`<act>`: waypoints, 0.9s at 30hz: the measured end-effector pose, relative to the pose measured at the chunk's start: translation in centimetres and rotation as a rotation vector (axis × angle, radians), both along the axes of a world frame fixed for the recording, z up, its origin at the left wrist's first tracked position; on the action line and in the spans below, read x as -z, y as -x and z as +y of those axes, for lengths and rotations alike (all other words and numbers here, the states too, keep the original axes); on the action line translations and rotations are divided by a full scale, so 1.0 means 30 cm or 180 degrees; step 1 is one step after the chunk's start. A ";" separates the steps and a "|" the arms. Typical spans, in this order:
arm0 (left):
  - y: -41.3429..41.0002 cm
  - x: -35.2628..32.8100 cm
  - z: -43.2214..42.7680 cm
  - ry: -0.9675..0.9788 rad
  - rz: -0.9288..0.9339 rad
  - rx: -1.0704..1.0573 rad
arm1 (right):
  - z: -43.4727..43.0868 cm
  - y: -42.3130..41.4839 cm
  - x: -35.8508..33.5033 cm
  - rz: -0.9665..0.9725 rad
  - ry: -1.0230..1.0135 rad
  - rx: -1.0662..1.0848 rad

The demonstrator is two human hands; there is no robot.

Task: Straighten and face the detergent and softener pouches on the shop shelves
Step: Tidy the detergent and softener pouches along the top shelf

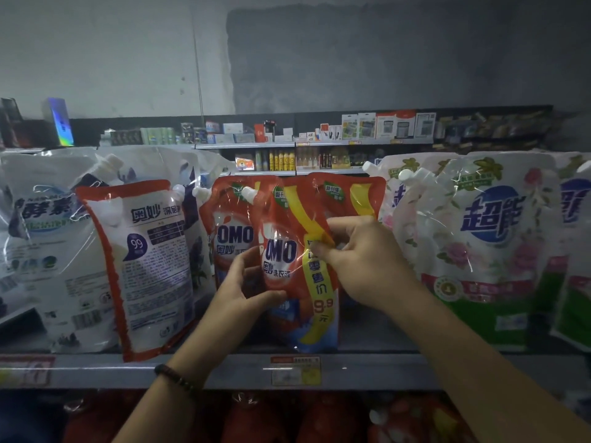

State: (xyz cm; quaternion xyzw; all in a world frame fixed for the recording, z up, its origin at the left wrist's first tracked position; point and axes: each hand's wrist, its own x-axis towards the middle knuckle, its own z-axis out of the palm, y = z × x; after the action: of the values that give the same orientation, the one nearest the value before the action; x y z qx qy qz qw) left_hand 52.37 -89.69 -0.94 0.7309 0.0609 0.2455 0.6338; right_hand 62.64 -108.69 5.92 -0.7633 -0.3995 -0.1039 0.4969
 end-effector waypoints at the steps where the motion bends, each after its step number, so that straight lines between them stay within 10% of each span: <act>1: -0.001 0.002 0.001 0.0015 0.0056 0.0035 | -0.005 -0.009 -0.002 0.0069 -0.0048 -0.0032; 27: -0.086 0.055 -0.176 -0.1102 -0.0182 -0.0116 | -0.186 -0.120 0.037 -0.0304 0.0062 0.1254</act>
State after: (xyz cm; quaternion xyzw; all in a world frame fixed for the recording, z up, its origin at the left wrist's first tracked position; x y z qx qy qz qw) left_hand 54.95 -94.97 -2.58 0.8206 0.0129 0.2845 0.4955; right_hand 66.25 -114.28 4.81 -0.8257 -0.2666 -0.2313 0.4400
